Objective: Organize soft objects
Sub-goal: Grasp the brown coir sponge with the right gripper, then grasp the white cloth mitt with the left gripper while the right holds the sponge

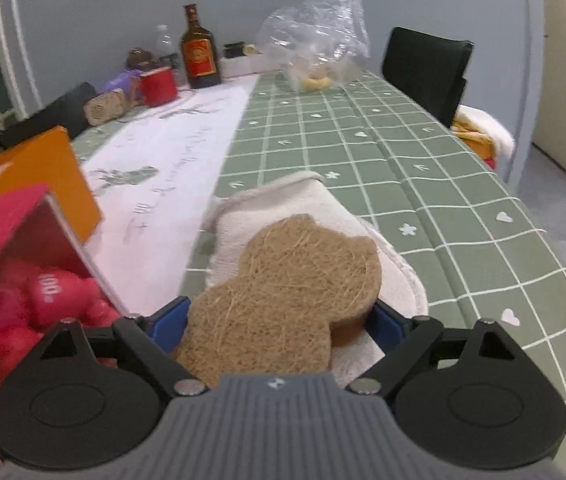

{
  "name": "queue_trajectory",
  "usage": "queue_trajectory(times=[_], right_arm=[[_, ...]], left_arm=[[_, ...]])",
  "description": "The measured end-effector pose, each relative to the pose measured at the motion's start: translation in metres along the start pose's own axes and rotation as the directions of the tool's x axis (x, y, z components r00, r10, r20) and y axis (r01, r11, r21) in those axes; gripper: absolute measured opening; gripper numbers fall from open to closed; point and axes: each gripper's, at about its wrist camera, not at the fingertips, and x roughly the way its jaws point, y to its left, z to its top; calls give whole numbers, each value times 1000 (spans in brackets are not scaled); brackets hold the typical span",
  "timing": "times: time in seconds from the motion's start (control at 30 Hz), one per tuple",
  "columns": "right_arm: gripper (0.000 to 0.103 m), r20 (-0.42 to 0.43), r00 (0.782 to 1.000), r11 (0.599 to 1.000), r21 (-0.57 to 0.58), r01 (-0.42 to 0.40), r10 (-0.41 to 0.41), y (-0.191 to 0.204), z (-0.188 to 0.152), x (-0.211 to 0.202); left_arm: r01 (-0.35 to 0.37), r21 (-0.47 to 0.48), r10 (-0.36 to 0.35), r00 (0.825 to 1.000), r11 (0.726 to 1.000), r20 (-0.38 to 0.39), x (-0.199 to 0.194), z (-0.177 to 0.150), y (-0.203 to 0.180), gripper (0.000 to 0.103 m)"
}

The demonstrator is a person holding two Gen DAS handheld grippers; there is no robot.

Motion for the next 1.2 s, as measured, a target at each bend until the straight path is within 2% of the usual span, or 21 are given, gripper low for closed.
queue_trajectory(times=[0.1,0.27,0.3,0.37,0.47,0.53,0.63,0.7,0.77,0.87,0.97,1.03,1.1,1.2], right_arm=[[90,0,993,989,95,-114,115,-12,5,-11],[90,95,982,951,250,-184,165,-49,16,-33],[90,119,981,939,291,-183,154,-60,18,-37],[90,160,984,928,349,-127,75,-80,21,-46],[90,206,972,935,352,38,-117,-94,23,-57],[90,208,966,922,381,64,-153,-103,22,-58],[90,200,974,887,462,1,-106,-119,20,-54],[90,203,975,870,492,-22,-90,-124,18,-53],[90,203,973,867,498,-5,-111,-124,18,-52],[90,186,969,859,510,47,-163,-131,19,-50],[90,162,965,848,521,93,-205,-139,20,-47],[90,158,953,856,494,151,-259,-140,22,-48],[90,163,946,854,492,167,-279,-142,22,-51],[90,174,955,862,490,128,-241,-143,22,-52]], left_arm=[[-1,2,1,1000,1000,-6,0,2,-1,94],[-42,19,43,999,999,-11,1,5,-7,94],[-41,19,42,999,999,-18,3,6,-9,94],[-19,11,20,999,1000,-42,7,9,-12,94],[48,-13,-49,992,999,-117,25,21,-24,94],[97,-50,-105,977,994,-188,44,33,-34,94],[113,-82,-132,951,990,-280,74,44,-51,95],[84,-25,-88,941,996,-328,93,46,-66,95],[1,8,2,921,1000,-390,117,48,-79,95],[-66,-35,43,889,997,-455,149,47,-82,95],[-115,-95,50,853,989,-520,177,39,-77,95],[-90,-163,-16,831,983,-556,195,33,-69,95],[-119,-221,-33,811,968,-584,210,25,-63,95],[-146,-144,26,786,979,-618,228,12,-68,95]])
